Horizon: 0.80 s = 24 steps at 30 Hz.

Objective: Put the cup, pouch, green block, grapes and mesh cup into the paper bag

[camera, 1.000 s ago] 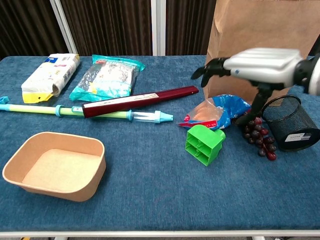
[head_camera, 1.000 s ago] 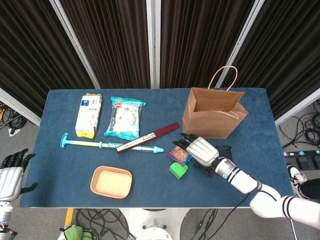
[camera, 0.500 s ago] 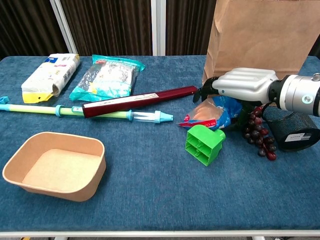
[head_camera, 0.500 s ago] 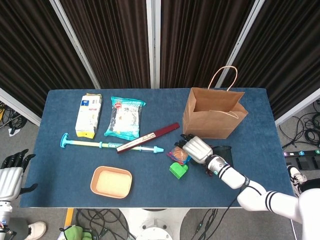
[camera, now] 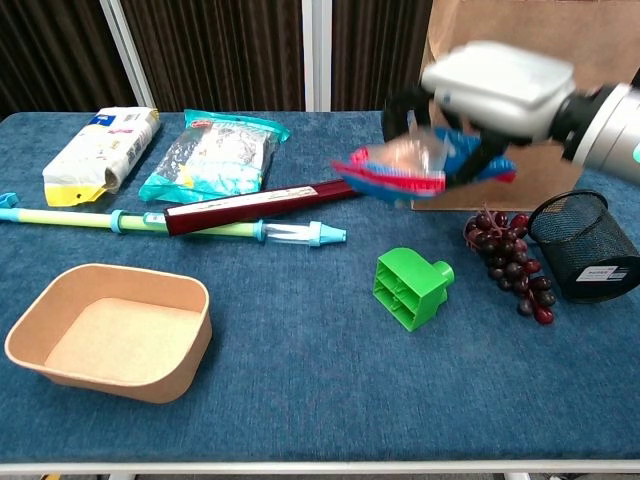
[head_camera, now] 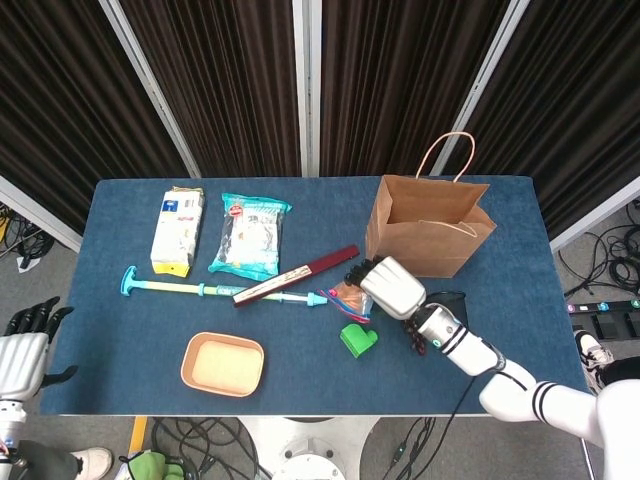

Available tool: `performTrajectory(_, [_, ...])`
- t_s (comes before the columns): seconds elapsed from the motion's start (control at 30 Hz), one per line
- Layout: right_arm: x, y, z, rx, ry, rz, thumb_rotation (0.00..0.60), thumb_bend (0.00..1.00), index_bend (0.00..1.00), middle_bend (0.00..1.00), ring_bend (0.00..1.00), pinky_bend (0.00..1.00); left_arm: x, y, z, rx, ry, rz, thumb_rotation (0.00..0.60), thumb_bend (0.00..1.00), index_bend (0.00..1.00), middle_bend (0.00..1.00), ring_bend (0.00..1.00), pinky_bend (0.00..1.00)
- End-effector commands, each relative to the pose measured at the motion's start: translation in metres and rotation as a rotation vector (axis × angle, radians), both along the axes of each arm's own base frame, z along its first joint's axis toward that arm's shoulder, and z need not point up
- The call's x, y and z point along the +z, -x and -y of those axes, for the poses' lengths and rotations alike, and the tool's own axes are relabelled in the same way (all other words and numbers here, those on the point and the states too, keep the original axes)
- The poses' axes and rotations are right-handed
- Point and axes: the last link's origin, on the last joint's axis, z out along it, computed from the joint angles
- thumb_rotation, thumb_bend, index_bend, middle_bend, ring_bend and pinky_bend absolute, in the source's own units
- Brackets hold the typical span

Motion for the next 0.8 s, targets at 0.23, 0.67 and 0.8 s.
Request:
performTrajectory(0.23, [0.106,-0.053,-0.004,0.17,0.2,0.428,0.6,0.28,0.68,0.59,0.47,0.59,0.001,-0.001,-0.001,-0.003,0.0,0.001,0.6,0.0,0.24,0.2,0.14,0.15])
performTrajectory(0.67, [0.15,-0.023,0.038,-0.169,0.316,0.445,0.6,0.25,0.64,0.57,0.46,0.57,0.0,-0.006,-0.004,-0.007,0.007,0.004,0.6,0.0,0.24,0.2,0.14,0.15])
performTrajectory(0.8, [0.144,-0.011,0.055,-0.264,0.286,0.364,0.6,0.24,0.58,0.53,0.42,0.53,-0.001,-0.007,-0.004,-0.004,0.012,0.006,0.6,0.0,0.24,0.2,0.14,0.15])
